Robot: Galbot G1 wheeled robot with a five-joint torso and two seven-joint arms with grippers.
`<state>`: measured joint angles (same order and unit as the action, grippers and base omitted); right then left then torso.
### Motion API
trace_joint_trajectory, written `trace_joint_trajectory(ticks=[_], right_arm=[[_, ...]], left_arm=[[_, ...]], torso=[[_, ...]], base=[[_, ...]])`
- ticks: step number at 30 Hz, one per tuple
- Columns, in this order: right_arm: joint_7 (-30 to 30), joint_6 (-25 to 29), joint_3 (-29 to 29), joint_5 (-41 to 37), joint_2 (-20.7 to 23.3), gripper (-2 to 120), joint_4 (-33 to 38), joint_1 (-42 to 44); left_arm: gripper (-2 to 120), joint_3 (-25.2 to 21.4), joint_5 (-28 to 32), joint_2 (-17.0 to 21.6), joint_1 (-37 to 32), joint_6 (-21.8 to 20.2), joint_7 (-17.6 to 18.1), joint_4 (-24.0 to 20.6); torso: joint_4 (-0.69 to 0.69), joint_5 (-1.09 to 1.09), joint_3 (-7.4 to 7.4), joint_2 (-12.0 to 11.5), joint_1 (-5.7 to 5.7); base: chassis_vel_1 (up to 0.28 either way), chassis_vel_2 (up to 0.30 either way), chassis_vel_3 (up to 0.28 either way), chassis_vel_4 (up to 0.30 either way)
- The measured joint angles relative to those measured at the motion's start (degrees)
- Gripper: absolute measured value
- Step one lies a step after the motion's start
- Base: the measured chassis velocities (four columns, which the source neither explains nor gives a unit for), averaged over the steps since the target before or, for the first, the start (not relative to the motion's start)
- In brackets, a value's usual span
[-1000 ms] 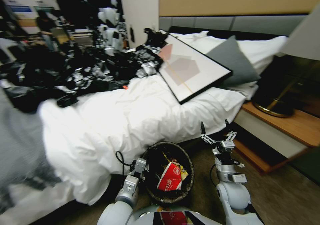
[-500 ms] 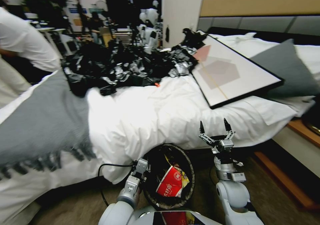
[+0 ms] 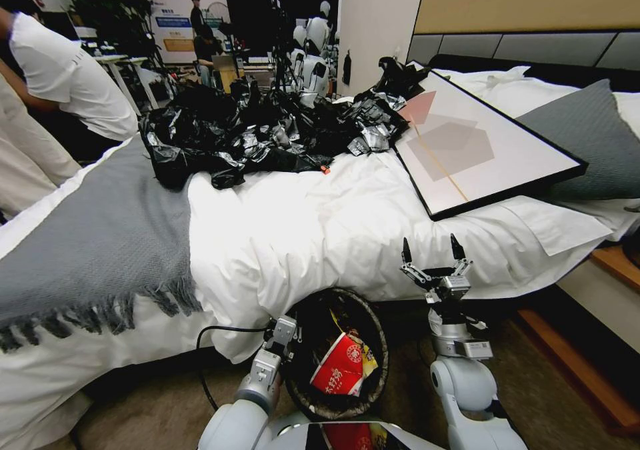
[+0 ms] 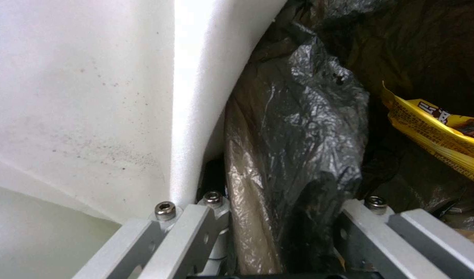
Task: Pick up the trash bin, then pick up the garbage from the floor and place it into the trash bin.
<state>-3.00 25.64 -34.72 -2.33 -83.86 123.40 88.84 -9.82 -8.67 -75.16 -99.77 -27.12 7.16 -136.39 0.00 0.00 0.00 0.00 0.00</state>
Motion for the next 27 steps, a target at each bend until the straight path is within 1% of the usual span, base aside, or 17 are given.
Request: trace_joint_trajectory(ticks=[14, 17, 23, 27], right_arm=[[-0.66, -0.05, 0.0, -0.01, -0.24, 100, -0.1, 0.04], [-0.73, -0.03, 0.04, -0.02, -0.35, 100, -0.18, -0.06], [-0.73, 0.76, 0.08, -0.08, -0.41, 100, -0.63, -0.45], [-0.68, 0.83, 0.08, -0.11, -0.43, 100, -0.67, -0.54]], left_arm=[[12, -0.18, -0.49, -0.22, 0.02, -0.01, 0.36, -0.04], [11, -0.3, -0.65, -0.15, 0.08, -0.01, 0.65, -0.05], [0, -0.51, -0.89, -0.14, 0.24, 0.0, 1.16, -0.06], [0, -0.53, -0.99, -0.13, 0.24, -0.02, 1.29, -0.06]], torso=[[0.01, 0.01, 0.01, 0.0, 0.0], [0.03, 0.01, 0.0, 0.0, 0.0], [0.02, 0.02, -0.01, 0.0, 0.0], [0.04, 0.01, -0.01, 0.0, -0.01]], base=[[0.008, -0.011, -0.01, 0.012], [0.126, -0.085, -0.106, 0.11], [0.185, -0.162, -0.17, 0.162], [0.153, -0.095, -0.12, 0.125]])
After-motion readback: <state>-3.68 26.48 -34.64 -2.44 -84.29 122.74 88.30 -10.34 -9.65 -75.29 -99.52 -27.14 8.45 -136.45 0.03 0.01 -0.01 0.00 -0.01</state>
